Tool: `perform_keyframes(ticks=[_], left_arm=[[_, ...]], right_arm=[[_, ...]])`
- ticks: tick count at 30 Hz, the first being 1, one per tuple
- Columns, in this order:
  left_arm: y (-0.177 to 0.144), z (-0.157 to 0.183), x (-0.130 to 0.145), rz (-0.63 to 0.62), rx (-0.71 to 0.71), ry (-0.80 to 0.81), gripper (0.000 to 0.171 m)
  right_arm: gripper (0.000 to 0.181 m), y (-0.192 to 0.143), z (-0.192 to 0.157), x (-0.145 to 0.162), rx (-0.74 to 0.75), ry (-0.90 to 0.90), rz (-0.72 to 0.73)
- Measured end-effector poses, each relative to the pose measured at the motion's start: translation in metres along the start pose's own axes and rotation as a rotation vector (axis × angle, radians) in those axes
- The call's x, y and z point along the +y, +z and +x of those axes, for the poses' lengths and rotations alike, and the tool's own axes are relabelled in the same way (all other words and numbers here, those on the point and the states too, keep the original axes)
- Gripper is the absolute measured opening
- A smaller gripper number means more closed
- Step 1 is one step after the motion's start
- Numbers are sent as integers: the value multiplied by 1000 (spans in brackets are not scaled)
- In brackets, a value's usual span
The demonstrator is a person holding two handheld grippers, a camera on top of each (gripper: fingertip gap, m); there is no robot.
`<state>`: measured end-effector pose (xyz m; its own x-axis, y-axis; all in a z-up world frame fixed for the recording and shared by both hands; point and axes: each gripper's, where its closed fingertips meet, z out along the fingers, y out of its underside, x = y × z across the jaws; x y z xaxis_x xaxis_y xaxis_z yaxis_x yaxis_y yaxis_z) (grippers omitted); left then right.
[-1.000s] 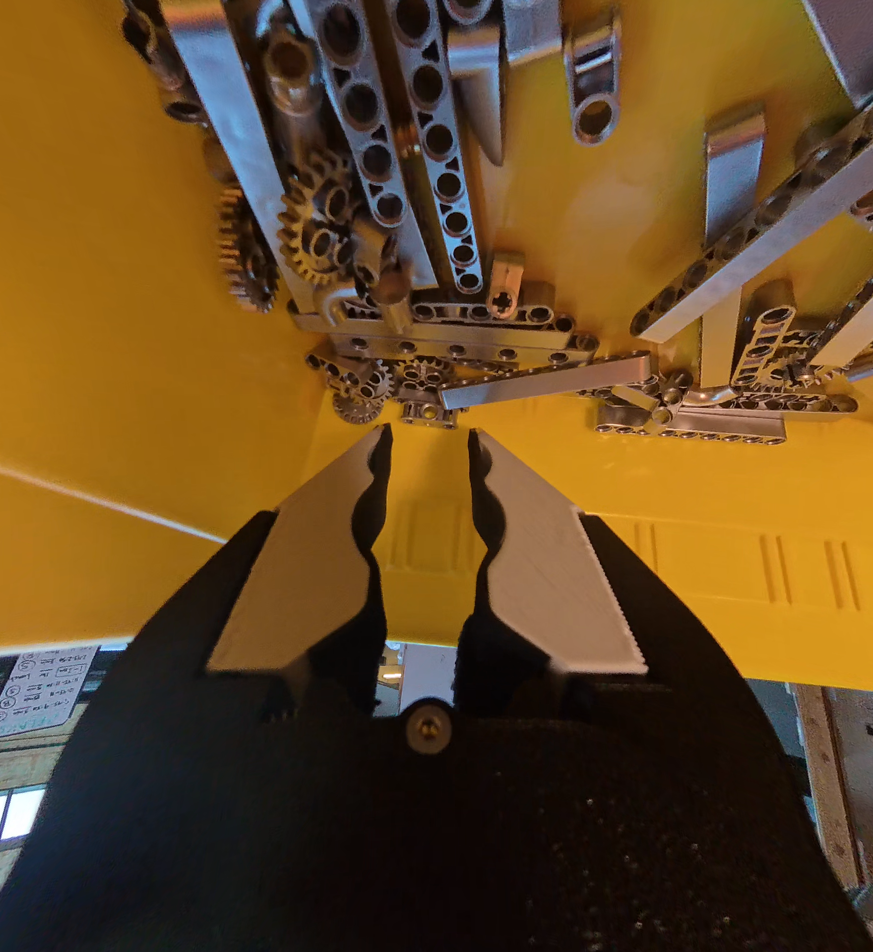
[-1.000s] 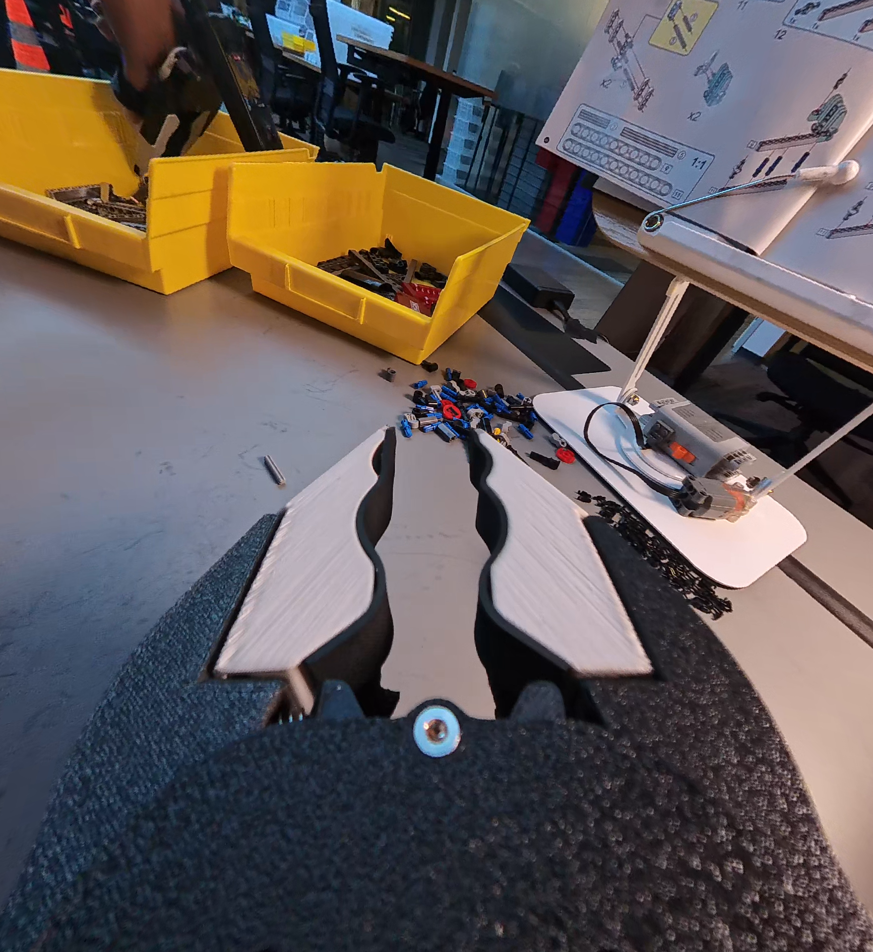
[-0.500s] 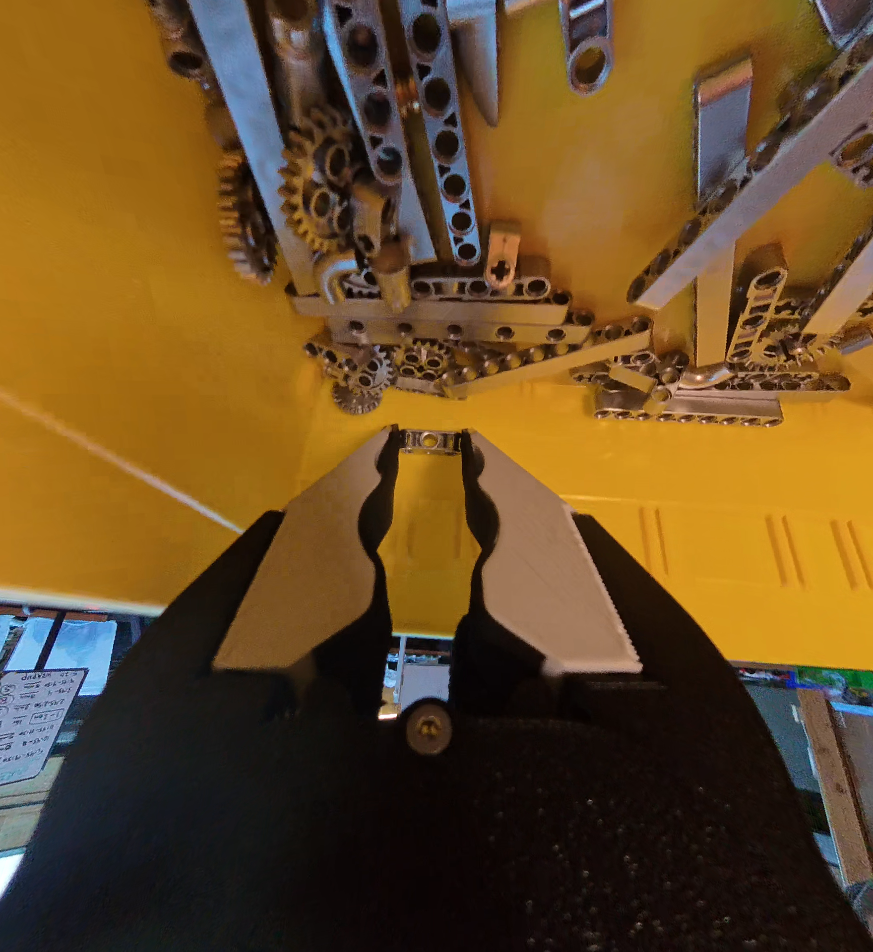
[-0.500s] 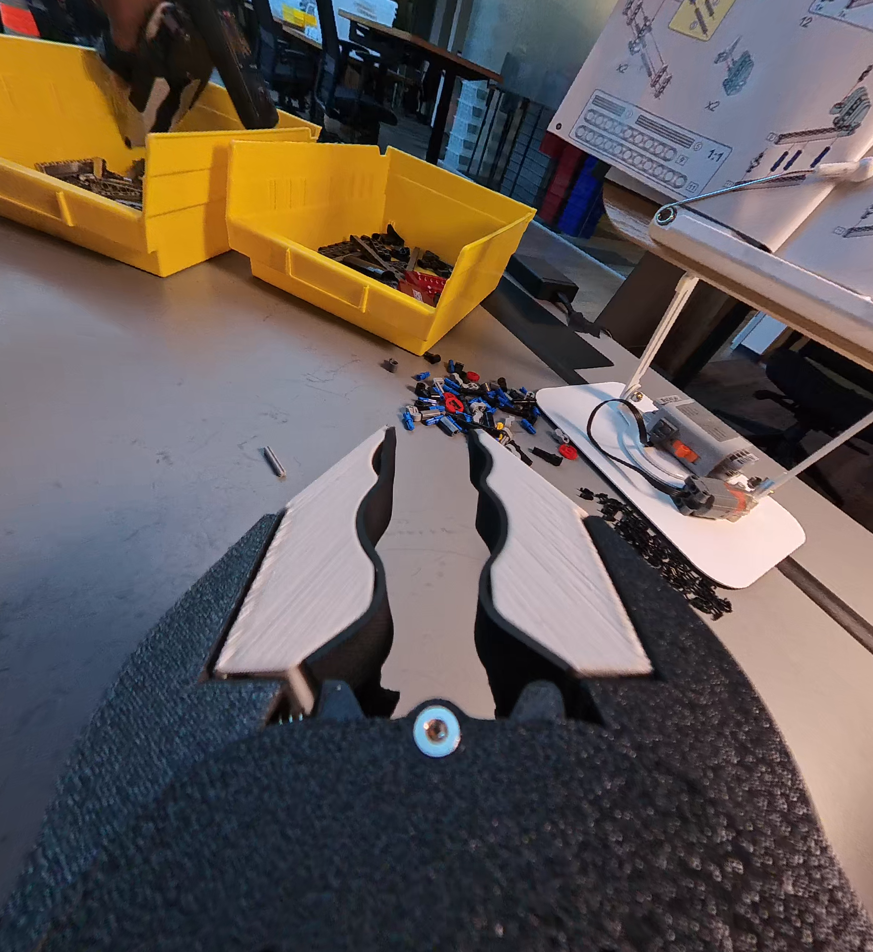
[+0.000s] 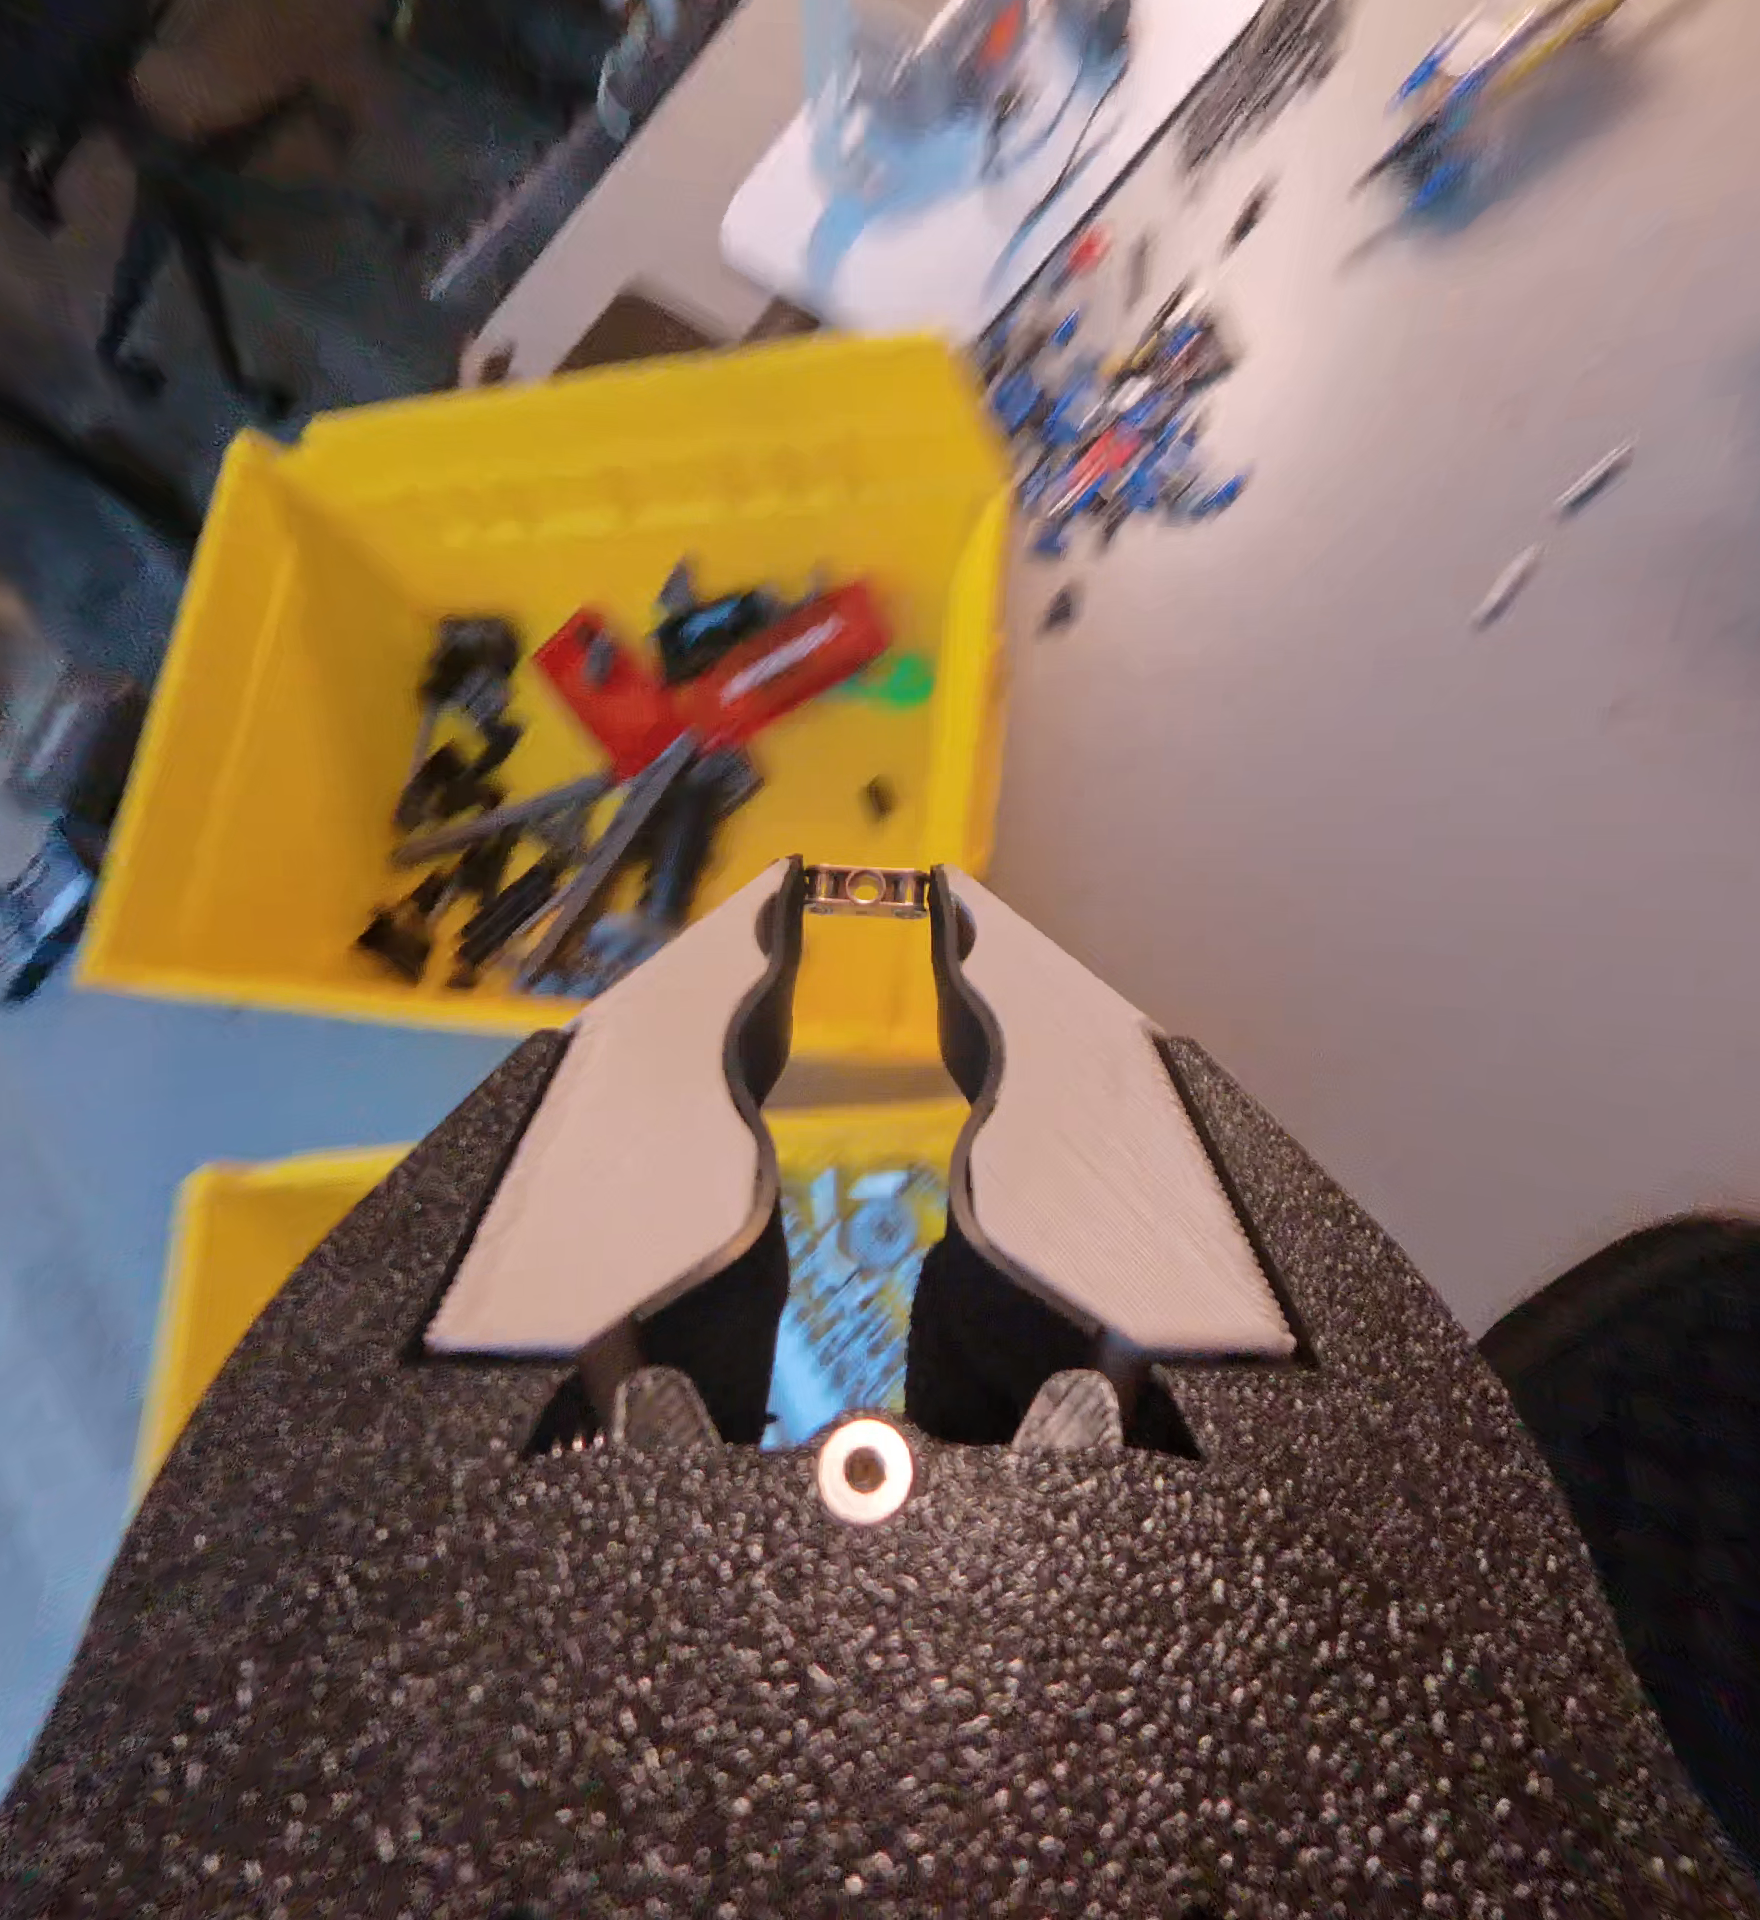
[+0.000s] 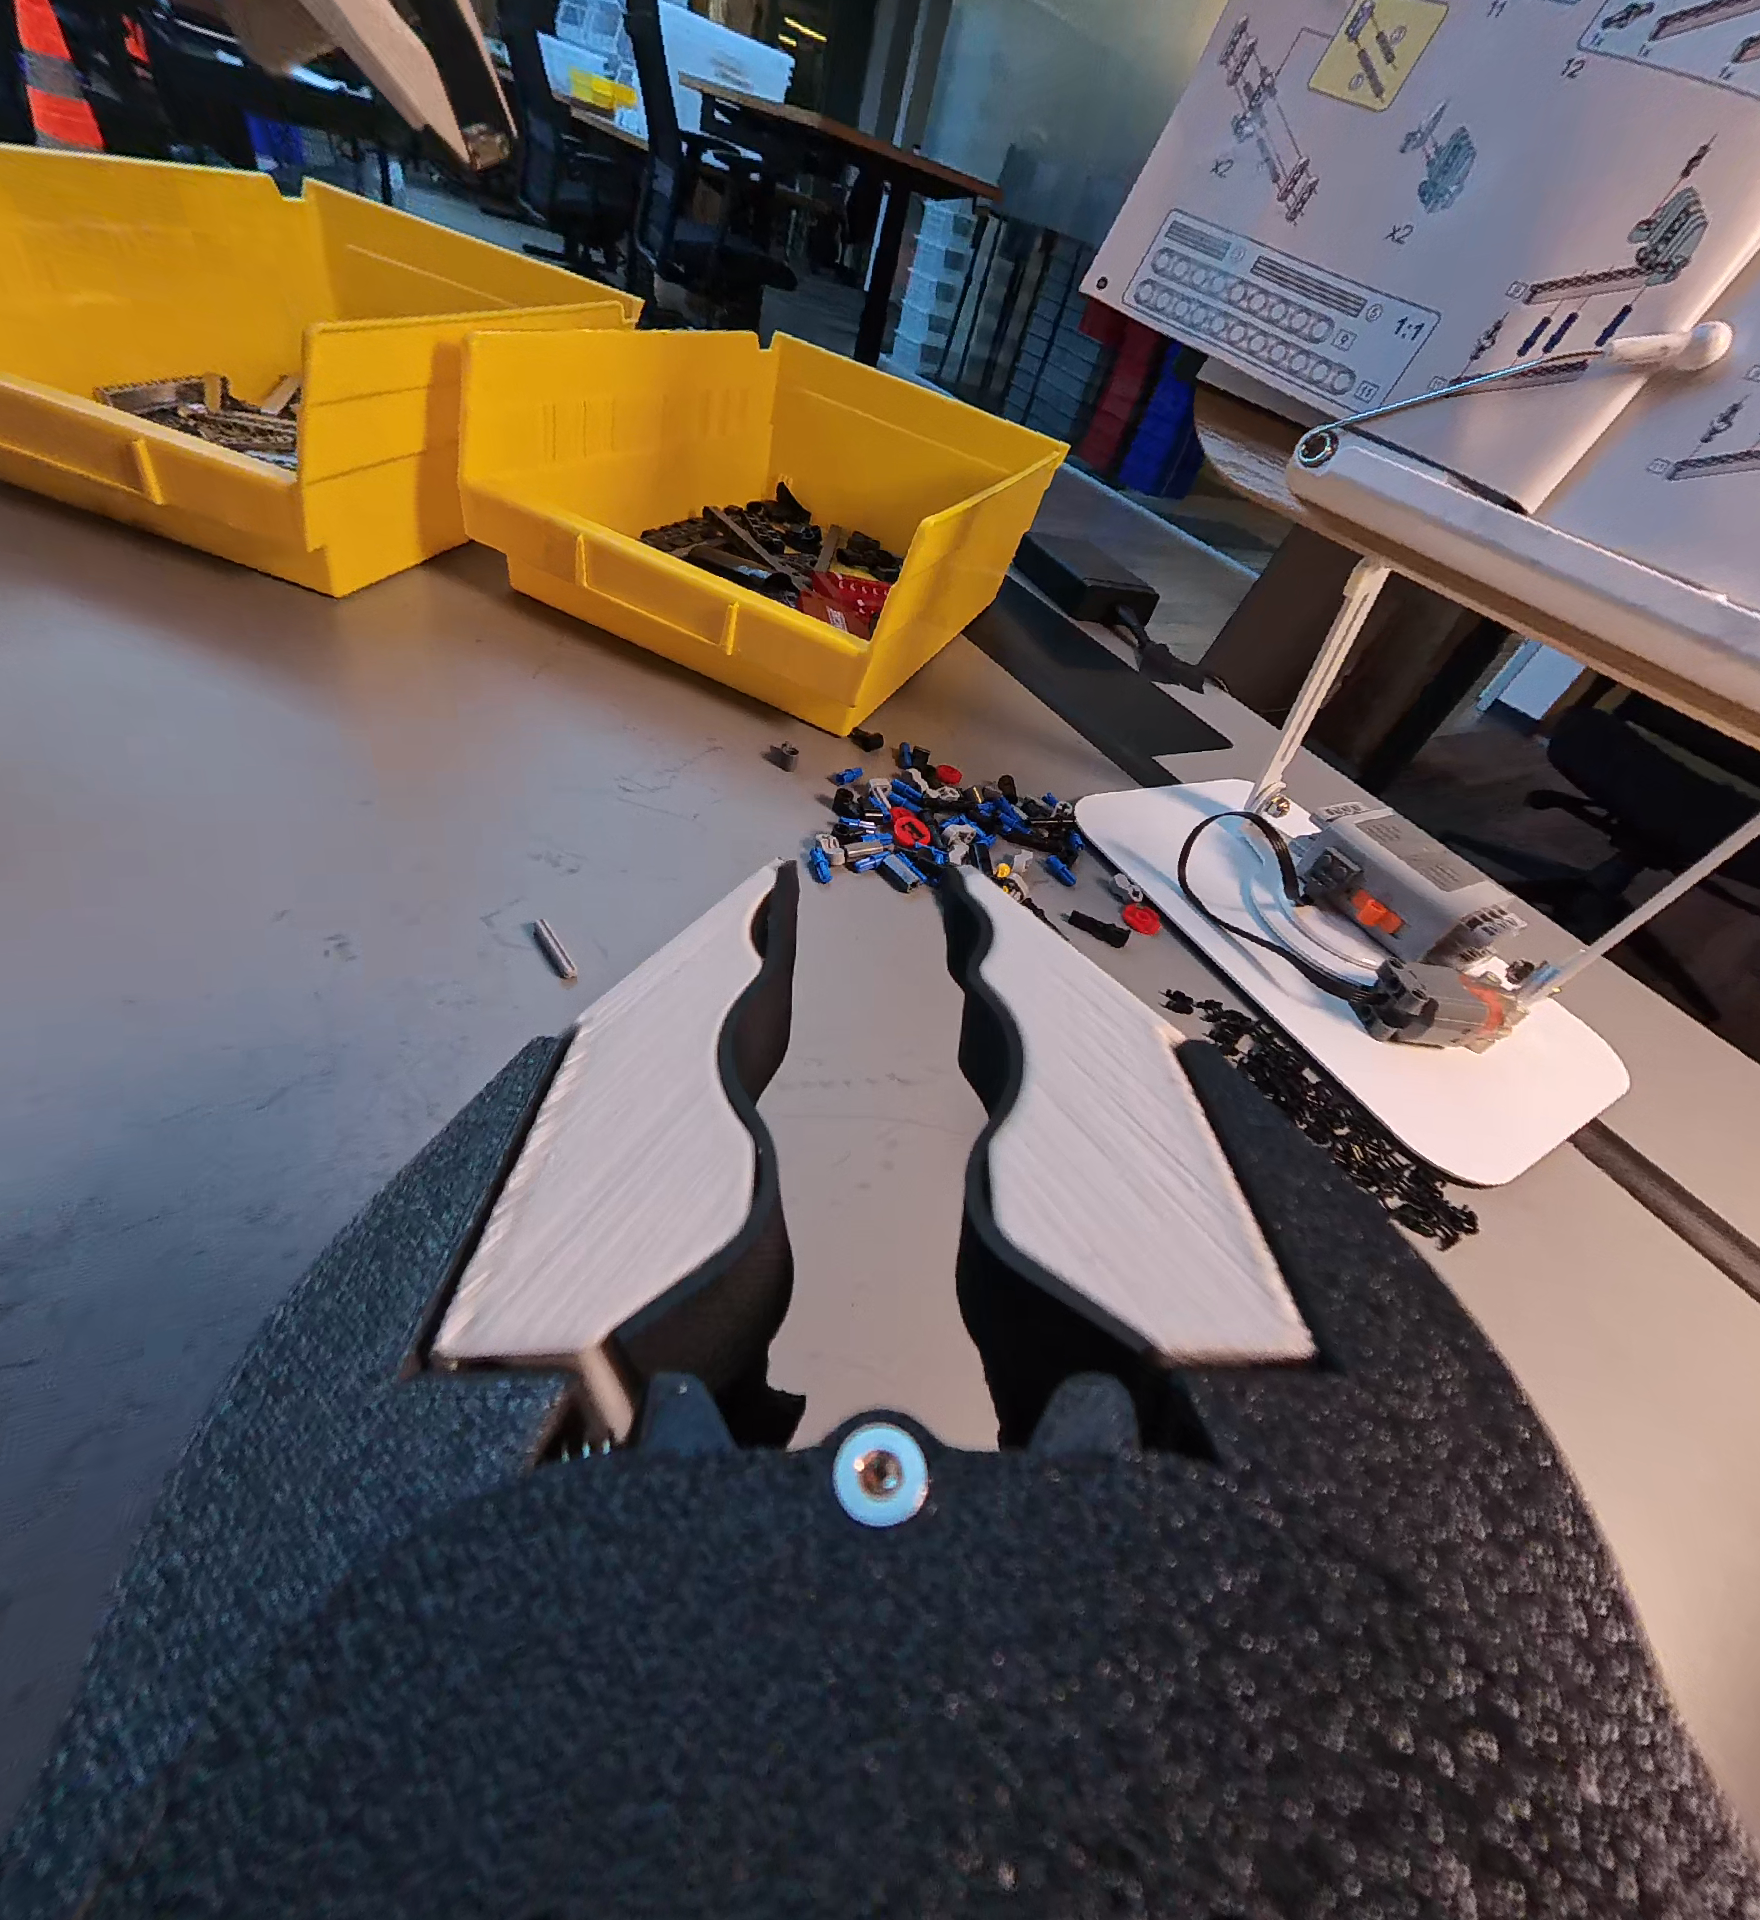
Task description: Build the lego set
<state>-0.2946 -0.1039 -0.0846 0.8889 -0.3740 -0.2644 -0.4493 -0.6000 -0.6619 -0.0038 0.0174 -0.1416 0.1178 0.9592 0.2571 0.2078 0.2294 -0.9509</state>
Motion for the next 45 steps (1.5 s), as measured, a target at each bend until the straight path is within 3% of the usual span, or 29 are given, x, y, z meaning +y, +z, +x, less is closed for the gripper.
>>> perform_keyframes(ticks=[4,9,13,16,27,35,41,45], left_arm=[[52,122,-49,272,201,-59,22],[113,245,-63,223,476,3,22],[136,295,-62,143,588,113,22],[147,309,-53,93,597,171,22],[147,309,-53,128,581,153,30],[114,279,-85,321,558,48,36],[75,221,-102,463,430,-57,43],[27,137,-89,478,178,-91,42]], right_arm=[[26,-2,3,0,11,-1,-2],[31,-7,10,11,11,-20,-52],[45,-13,22,5,45,-1,-12],[51,-16,27,2,55,22,6],[51,-14,26,7,47,22,-6],[48,-12,22,8,33,5,-15],[47,-12,22,8,36,5,-17],[46,-12,22,8,38,6,-15]])
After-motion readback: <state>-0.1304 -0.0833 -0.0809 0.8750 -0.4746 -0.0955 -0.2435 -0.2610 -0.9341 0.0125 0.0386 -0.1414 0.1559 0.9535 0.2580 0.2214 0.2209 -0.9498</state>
